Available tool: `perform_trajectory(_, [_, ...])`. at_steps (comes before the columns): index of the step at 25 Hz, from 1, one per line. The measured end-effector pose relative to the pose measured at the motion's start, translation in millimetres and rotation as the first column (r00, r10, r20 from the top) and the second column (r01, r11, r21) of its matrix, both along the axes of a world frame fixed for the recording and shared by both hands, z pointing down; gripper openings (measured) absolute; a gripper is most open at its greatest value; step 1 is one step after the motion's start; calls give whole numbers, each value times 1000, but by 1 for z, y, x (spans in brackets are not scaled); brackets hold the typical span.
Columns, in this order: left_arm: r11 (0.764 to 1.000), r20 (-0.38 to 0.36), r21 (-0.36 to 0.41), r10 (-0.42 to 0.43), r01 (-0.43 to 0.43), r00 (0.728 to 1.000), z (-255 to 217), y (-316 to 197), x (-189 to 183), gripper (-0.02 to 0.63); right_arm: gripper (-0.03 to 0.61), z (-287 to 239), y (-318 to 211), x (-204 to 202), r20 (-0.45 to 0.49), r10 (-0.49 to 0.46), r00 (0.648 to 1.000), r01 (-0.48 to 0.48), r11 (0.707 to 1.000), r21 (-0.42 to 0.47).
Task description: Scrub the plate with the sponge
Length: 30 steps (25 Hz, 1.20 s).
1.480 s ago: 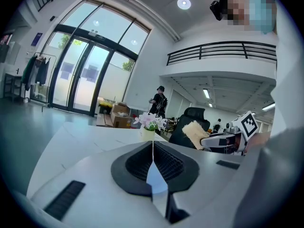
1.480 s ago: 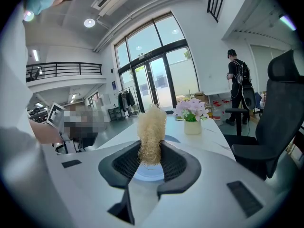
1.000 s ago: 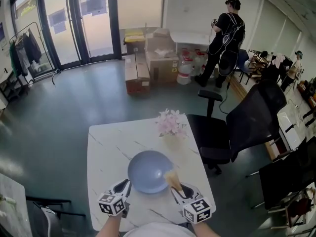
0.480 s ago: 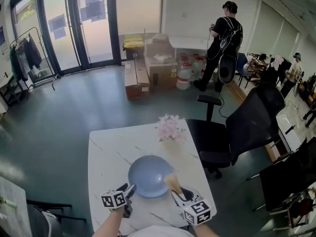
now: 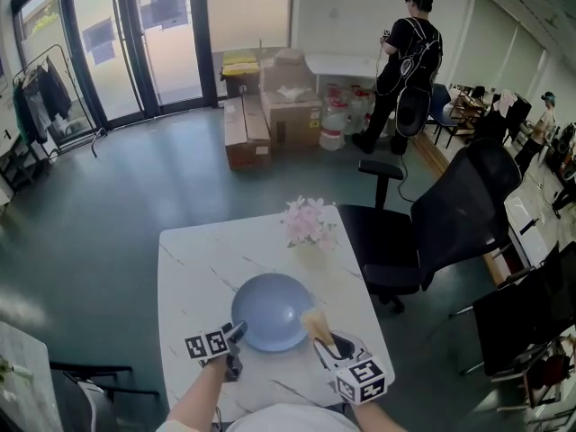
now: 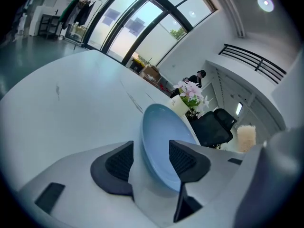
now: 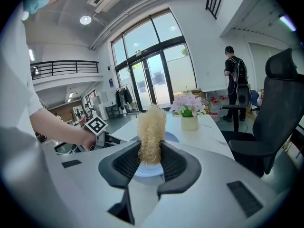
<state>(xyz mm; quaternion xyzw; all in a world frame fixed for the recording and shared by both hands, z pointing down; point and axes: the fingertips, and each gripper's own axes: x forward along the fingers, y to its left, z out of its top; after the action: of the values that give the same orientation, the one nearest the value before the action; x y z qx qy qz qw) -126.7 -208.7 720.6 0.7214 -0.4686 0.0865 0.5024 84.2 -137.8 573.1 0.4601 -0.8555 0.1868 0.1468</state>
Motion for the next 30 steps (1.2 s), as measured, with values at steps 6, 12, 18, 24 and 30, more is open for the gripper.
perform_trajectory(6, [999, -9, -52, 9, -9, 1000, 13, 0, 4, 225, 124, 2, 2, 0, 0, 7, 1000, -7, 1000, -11])
perform_trajectory(12, [998, -29, -61, -5, 3, 1000, 16, -11, 13, 225, 124, 3, 1, 4, -2, 19, 1000, -19, 1000, -10])
perform_trajectory(18, [996, 52, -88, -2, 7, 999, 24, -11, 5, 81, 124, 5, -1, 4, 2, 21, 1000, -21, 1000, -10])
perform_trajectory(24, [995, 51, -98, -10, 14, 999, 26, -13, 5, 74, 124, 5, -4, 5, 3, 24, 1000, -24, 1000, -10])
perform_trajectory(30, [993, 20, -110, -37, 39, 999, 26, -14, 4, 55, 124, 3, -8, 1, 3, 15, 1000, -15, 1000, -5])
